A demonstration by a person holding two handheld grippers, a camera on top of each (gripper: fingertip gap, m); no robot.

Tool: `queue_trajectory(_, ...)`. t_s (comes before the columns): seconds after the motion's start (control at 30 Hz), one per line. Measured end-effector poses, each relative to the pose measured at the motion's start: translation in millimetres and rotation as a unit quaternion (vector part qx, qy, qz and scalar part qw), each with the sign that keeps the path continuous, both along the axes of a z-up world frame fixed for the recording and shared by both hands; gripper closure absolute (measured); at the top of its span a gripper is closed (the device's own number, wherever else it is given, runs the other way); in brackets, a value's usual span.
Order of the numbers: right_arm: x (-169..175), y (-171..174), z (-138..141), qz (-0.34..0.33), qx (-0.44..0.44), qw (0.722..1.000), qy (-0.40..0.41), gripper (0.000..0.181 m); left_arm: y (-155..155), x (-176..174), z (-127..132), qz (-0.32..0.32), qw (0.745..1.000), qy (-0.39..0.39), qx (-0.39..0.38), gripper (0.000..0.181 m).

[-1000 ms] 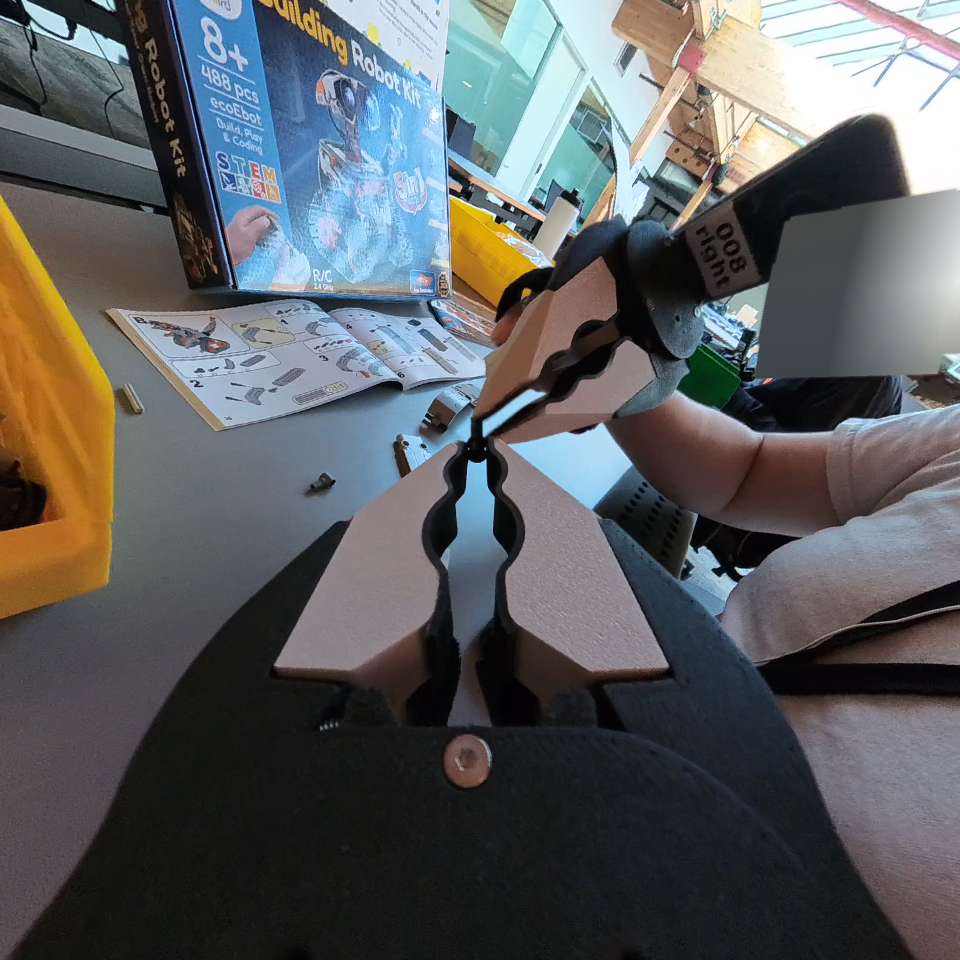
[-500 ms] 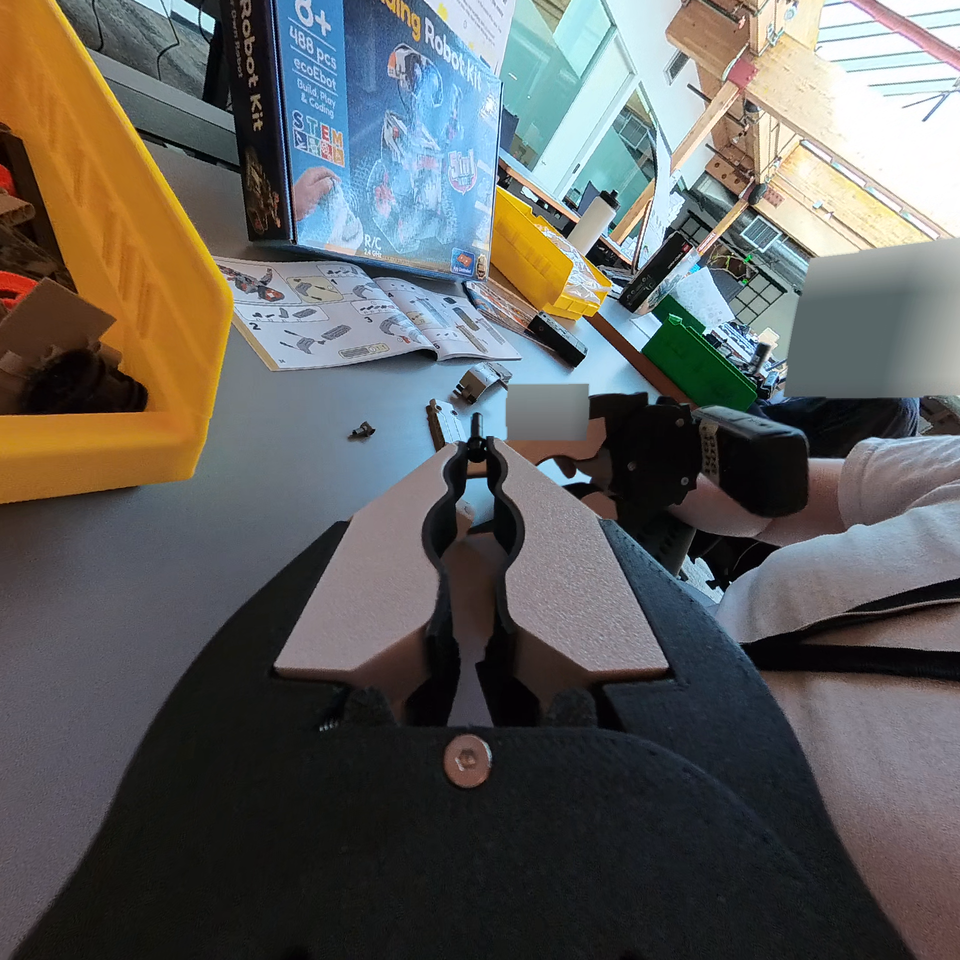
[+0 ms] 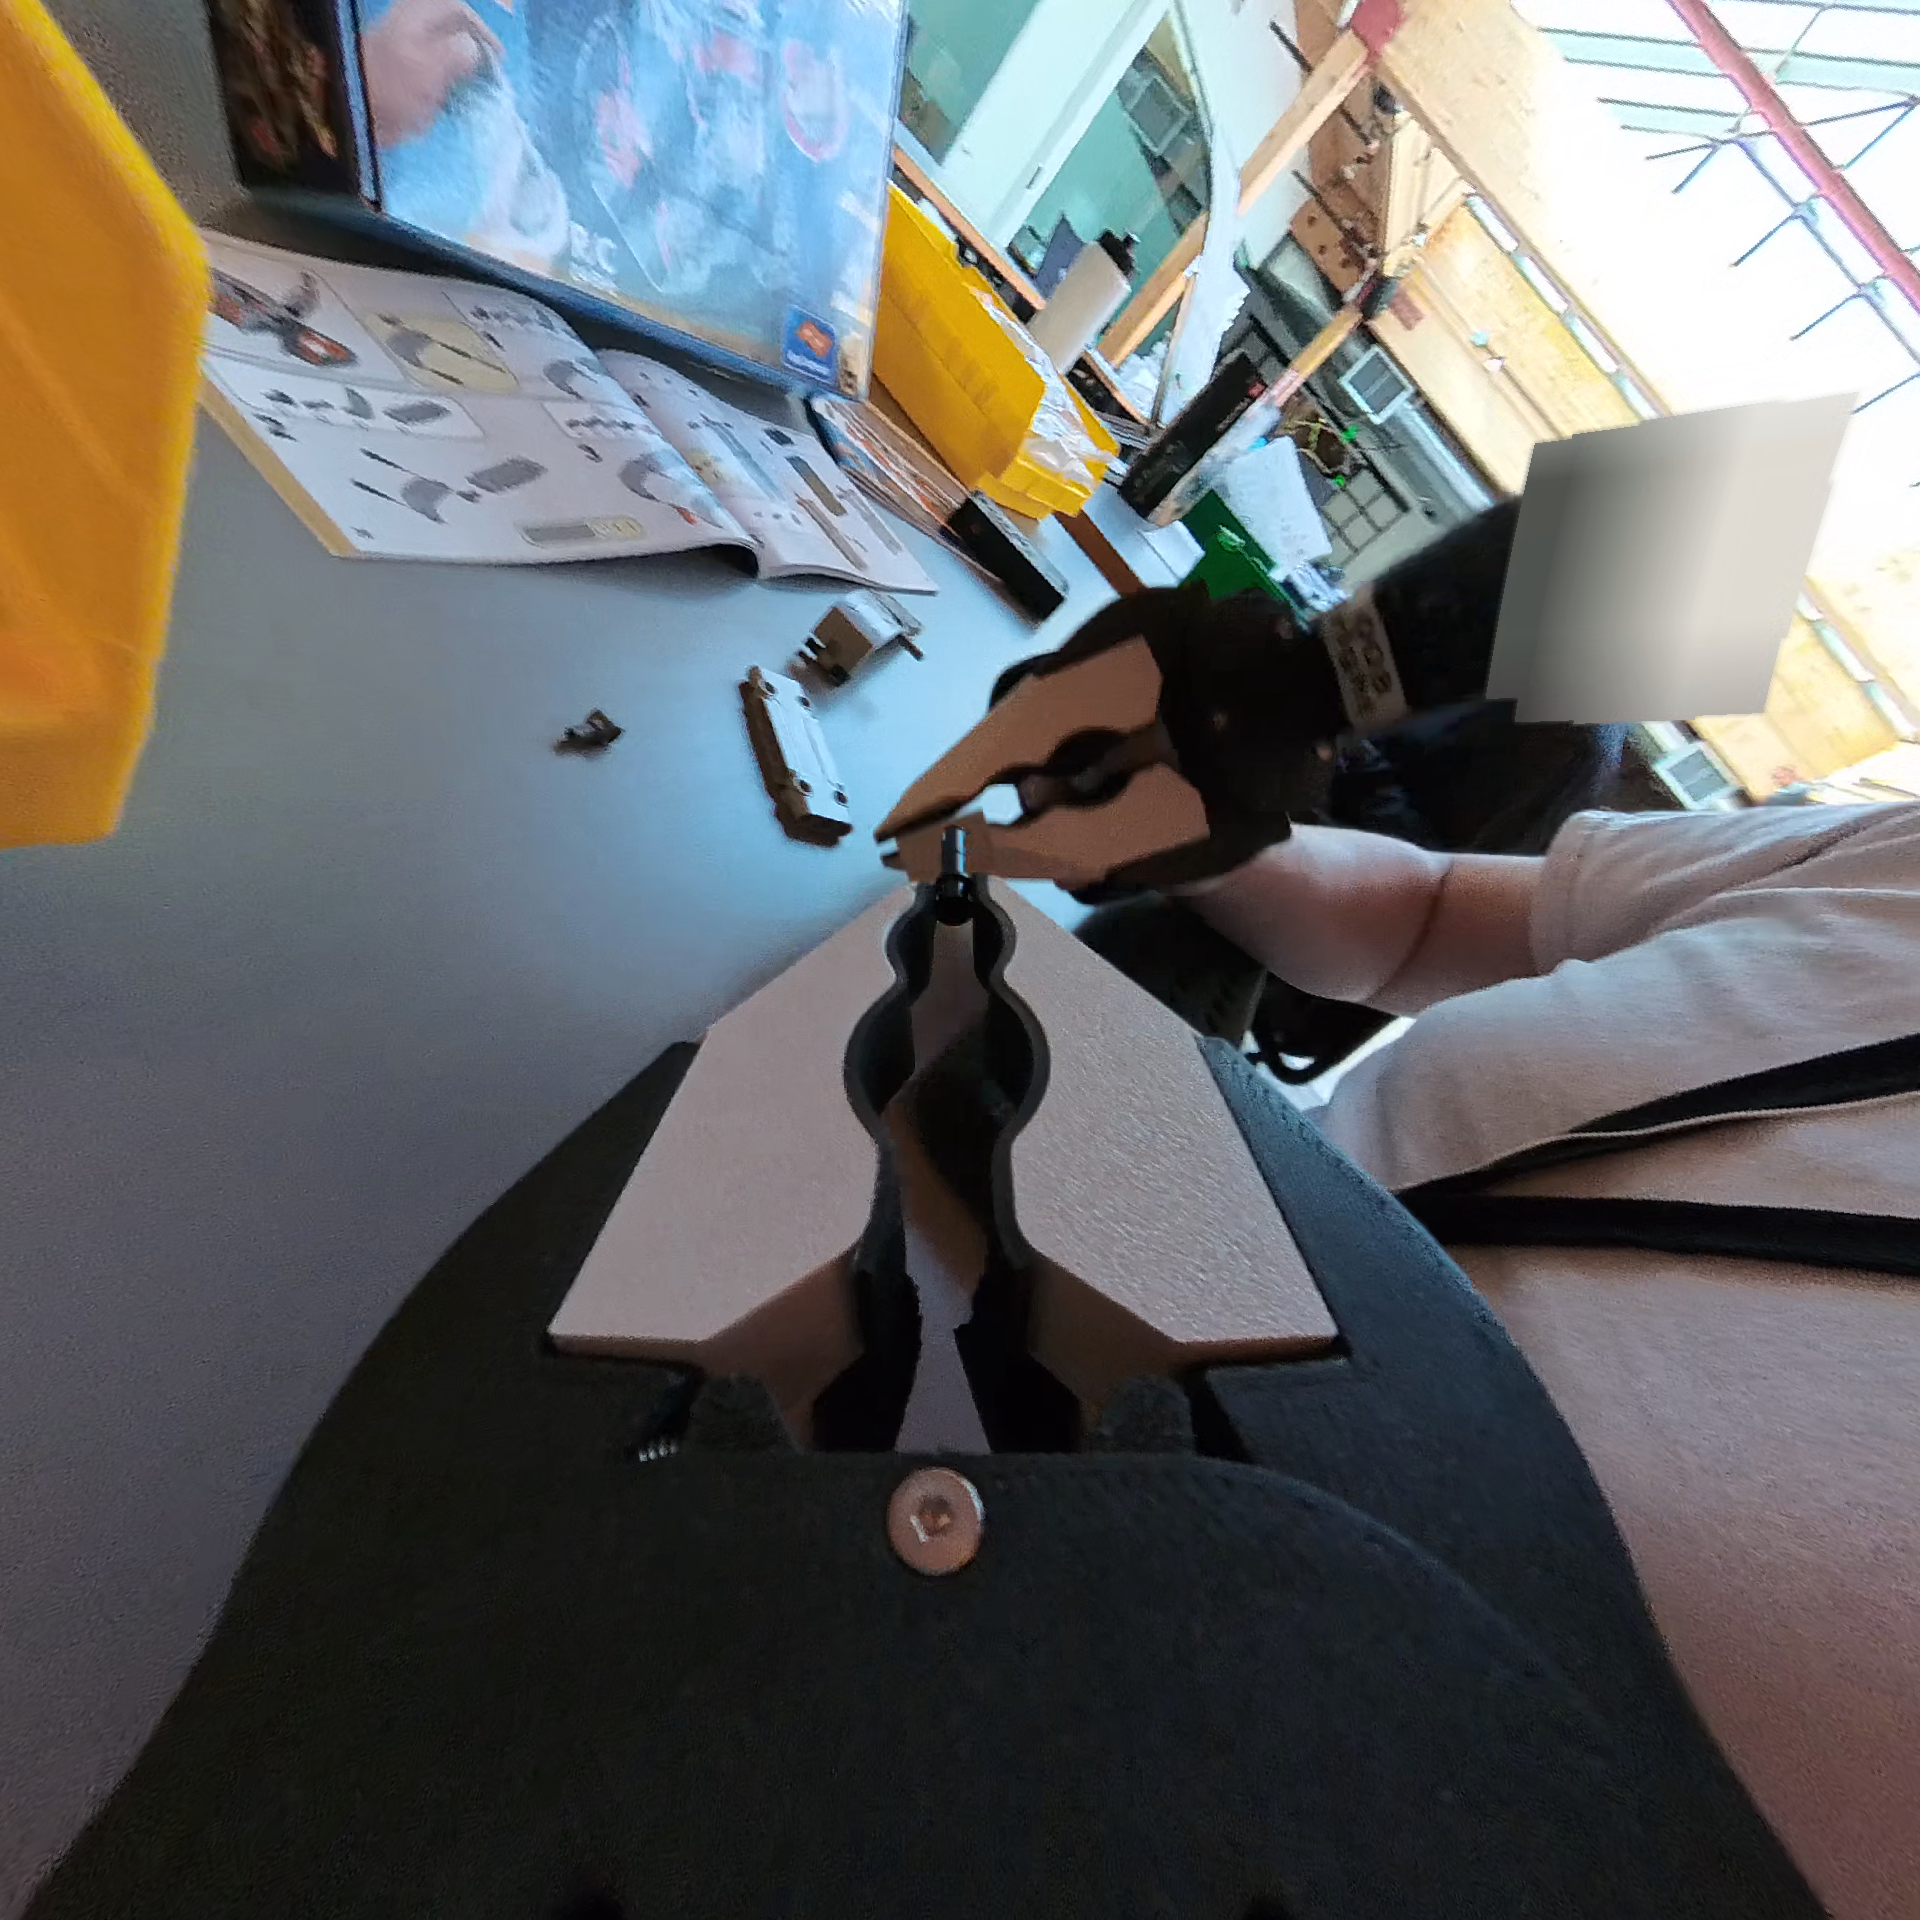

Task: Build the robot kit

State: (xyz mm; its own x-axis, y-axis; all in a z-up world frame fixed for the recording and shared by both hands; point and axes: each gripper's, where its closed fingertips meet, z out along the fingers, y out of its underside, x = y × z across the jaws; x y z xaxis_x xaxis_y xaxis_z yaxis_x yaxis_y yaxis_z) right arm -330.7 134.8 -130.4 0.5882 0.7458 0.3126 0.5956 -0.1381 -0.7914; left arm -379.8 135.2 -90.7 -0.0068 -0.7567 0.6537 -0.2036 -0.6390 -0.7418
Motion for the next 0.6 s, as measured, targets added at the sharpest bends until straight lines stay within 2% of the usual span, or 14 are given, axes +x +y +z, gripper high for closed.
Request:
queue_trajectory(0.2,8.4,-11.3,18.8,0.001,-0.082,0.983,0.163,0.179,-28.2,21.3,8.6,-0.085,0.995,-0.043,-0.024,0.176)
queue_trajectory(0.33,13.3,-23.3,20.6,0.016,-0.123,0.971,0.204,0.179,-35.7,35.0,7.1,-0.11,0.991,-0.059,-0.047,0.177)
queue_trajectory(0.43,14.3,-35.5,30.3,0.057,-0.105,0.959,0.258,0.18,-41.8,41.4,9.0,-0.129,0.986,-0.078,-0.067,0.177)
queue_trajectory(0.6,29.3,-29.6,50.5,0.054,-0.071,0.945,0.314,0.18,-40.1,47.2,8.1,-0.143,0.985,-0.079,-0.064,0.177)
